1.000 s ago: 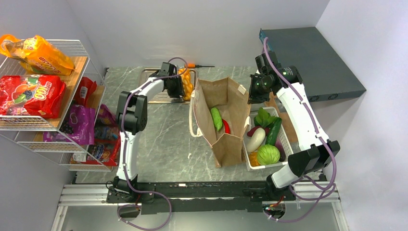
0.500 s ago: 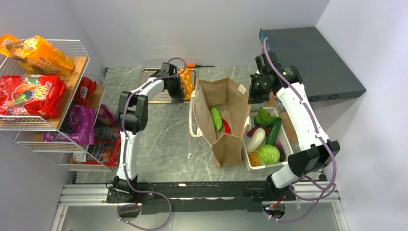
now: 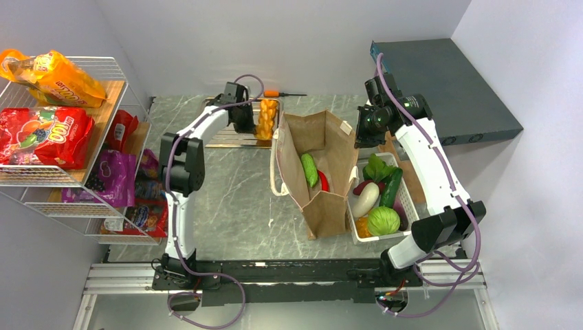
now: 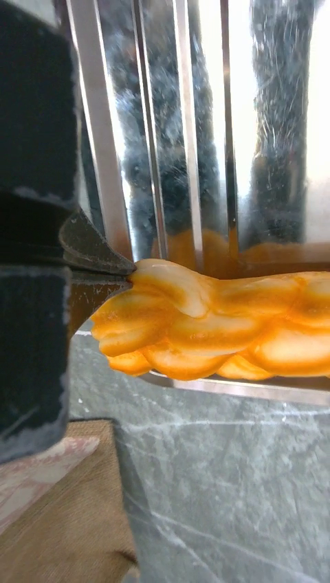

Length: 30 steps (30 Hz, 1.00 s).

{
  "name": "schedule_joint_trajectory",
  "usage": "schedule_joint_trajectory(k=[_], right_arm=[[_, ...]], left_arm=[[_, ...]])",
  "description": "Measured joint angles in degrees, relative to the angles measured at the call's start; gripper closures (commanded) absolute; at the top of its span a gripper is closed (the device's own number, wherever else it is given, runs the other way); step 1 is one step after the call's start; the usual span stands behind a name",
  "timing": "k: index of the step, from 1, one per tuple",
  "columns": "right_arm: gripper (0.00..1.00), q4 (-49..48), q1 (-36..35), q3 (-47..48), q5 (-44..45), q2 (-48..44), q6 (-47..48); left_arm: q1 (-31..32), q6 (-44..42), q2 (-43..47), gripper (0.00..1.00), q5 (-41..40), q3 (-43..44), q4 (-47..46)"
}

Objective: Place the food into the grocery bag and tie it
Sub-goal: Pick up the food from the bin.

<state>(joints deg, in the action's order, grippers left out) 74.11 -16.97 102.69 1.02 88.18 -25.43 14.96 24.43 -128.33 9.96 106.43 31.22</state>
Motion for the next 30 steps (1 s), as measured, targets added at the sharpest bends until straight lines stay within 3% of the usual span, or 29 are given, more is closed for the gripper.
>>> schedule_joint_trajectory(k=[10, 19, 24, 30], right_arm=[[1.0, 0.0, 0.0, 0.11, -0.02, 0.0, 0.0], [1.0, 0.0, 0.0, 0.11, -0.02, 0.0, 0.0], [1.0, 0.0, -0.09, 0.11, -0.04, 0.0, 0.0], [1.0, 0.0, -0.33, 0.11, -0.02, 0.0, 0.04]], left_arm=[[-0.42, -1.49, 9.51, 1.0, -0.37, -4.17, -0.13], [-0.42, -2.67, 17.0, 1.0, -0.85, -20.26, 0.37], [-0.42, -2.64, 16.98, 0.82, -0.81, -24.48, -0.26], [-0.55, -1.62, 16.96, 0.46, -0.79, -25.62, -1.53]])
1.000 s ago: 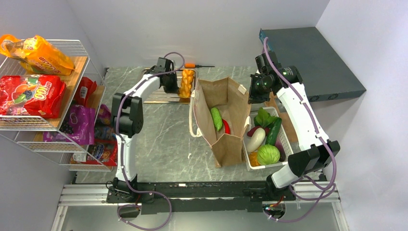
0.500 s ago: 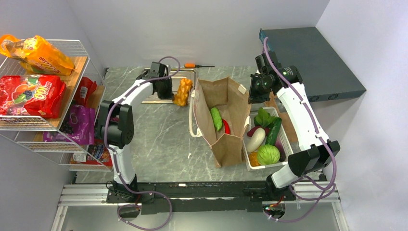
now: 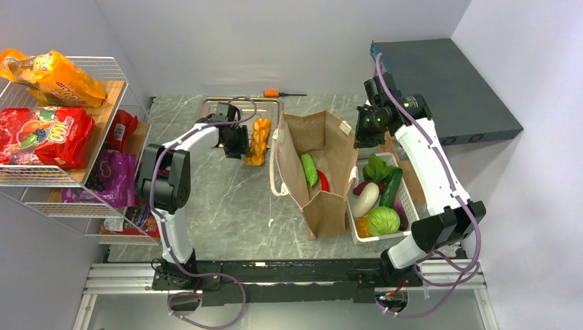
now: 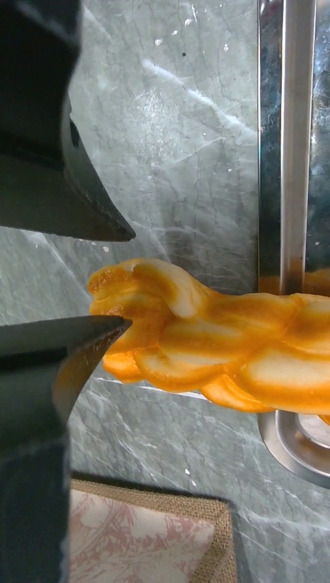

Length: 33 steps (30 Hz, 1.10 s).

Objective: Place the food into the grocery bag and tie it
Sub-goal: Pick up the food from the bin.

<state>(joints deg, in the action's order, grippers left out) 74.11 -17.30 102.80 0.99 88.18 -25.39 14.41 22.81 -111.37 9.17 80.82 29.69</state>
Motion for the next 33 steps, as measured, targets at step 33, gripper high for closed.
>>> schedule_joint_trajectory(k=[33], right_arm=[[1.0, 0.0, -0.04, 0.0, 0.0, 0.0, 0.35]], left_arm=[[-9.25, 13.6, 0.0, 0.5, 29.77, -17.51, -28.41]])
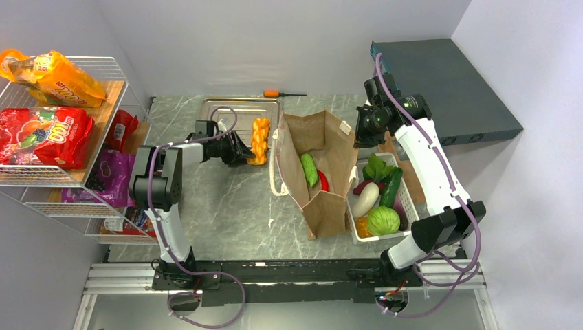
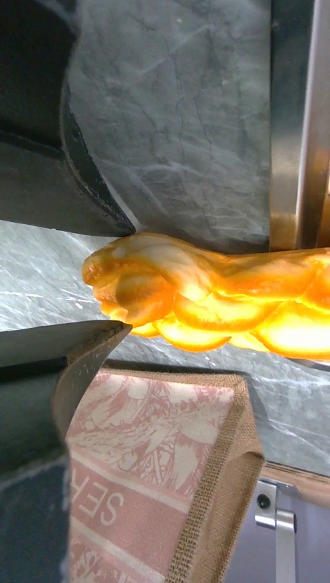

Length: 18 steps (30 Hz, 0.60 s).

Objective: Place the food into the grocery bag and tie it
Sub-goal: Pick up the food from the bin.

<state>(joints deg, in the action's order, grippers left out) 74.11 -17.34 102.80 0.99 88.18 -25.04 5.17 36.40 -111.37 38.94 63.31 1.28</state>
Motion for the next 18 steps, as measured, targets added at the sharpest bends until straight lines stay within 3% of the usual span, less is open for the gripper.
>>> schedule_joint_trajectory(k=[6, 11, 18], right_arm=[[1.0, 0.0, 0.0, 0.0, 0.0, 0.0, 0.0], [1.0, 0.0, 0.0, 0.0, 0.0, 0.0, 0.0], [1.0, 0.0, 0.0, 0.0, 0.0, 0.0, 0.0]], left_arm=[[0.0, 3.63, -1.07, 0.51, 1.25, -1.03, -5.16], [0.0, 3.93, -1.97, 0.47, 1.29, -1.03, -5.25], [-0.02, 4.9, -3.02, 0.51, 1.79, -1.29, -7.06]])
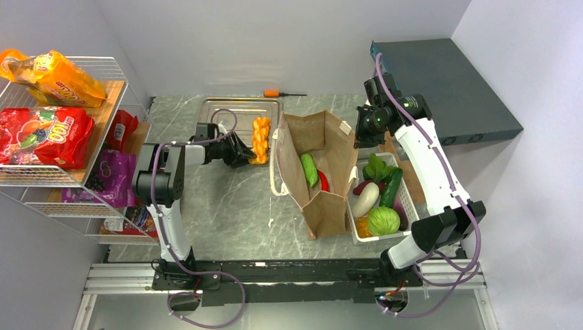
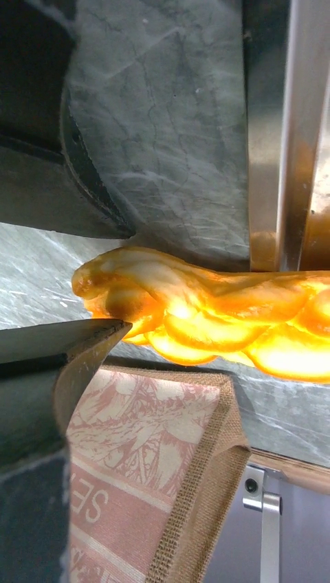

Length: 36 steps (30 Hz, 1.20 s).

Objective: Place the food into the grocery bag and tie it
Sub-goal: Pick up the food from the bin.

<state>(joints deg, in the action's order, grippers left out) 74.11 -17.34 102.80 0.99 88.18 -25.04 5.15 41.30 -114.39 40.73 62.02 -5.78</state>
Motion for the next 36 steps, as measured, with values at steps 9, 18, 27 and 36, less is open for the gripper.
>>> schedule_joint_trajectory(k=[9, 18, 27, 36], right_arm=[[1.0, 0.0, 0.0, 0.0, 0.0, 0.0, 0.0], [1.0, 0.0, 0.0, 0.0, 0.0, 0.0, 0.0], [1.0, 0.04, 0.0, 0.35, -0.04, 0.26, 0.0], [1.0, 0.09, 0.0, 1.51, -0.13, 2.14, -0.26]], left_arm=[[0.0, 1.46, -1.14, 0.91, 0.17, -0.44, -3.02], [0.0, 2.03, -0.74, 1.0, 0.46, -1.46, -5.6], [0.0, 0.76, 4.57, 1.0, 0.07, 3.13, 0.2], [0.0, -1.66, 12.79, 1.0, -1.57, 10.25, 5.44]])
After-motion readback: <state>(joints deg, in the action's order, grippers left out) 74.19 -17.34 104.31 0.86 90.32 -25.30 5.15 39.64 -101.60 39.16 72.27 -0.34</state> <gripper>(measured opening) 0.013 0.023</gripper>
